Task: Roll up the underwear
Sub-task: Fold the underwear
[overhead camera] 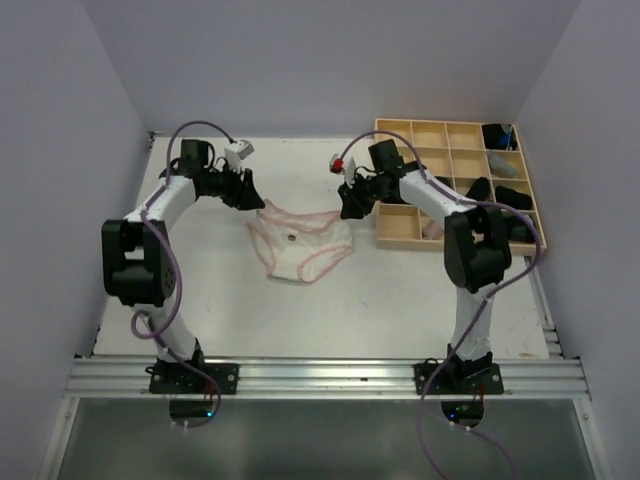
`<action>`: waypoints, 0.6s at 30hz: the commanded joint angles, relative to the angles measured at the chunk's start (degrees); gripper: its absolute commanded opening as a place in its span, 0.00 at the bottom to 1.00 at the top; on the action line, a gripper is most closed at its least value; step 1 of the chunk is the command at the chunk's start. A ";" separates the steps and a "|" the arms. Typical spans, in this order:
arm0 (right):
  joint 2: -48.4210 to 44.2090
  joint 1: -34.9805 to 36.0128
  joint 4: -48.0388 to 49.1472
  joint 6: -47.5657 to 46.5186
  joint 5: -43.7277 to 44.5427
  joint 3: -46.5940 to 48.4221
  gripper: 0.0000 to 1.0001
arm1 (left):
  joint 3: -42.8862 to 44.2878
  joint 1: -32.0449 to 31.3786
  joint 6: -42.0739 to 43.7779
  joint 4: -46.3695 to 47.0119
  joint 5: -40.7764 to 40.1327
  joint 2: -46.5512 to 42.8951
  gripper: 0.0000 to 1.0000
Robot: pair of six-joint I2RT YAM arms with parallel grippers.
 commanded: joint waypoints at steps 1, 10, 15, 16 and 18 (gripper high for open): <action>7.97 0.37 -7.12 11.94 7.53 12.84 0.34 | 7.72 1.63 -21.48 4.86 -6.54 6.97 0.57; 2.36 0.62 -3.46 23.21 4.75 11.28 0.32 | -2.99 5.24 -4.13 8.58 -11.72 -3.73 0.58; 6.93 4.40 -5.76 22.33 2.88 10.41 0.18 | -11.93 -3.37 5.91 6.45 -14.28 -7.77 0.39; 8.67 4.67 -5.84 22.07 2.88 9.53 0.17 | -13.18 -4.69 6.10 6.89 -13.85 -8.04 0.37; 10.70 4.94 -6.80 21.45 4.20 9.35 0.14 | -15.64 -5.22 5.31 6.98 -13.49 -7.61 0.33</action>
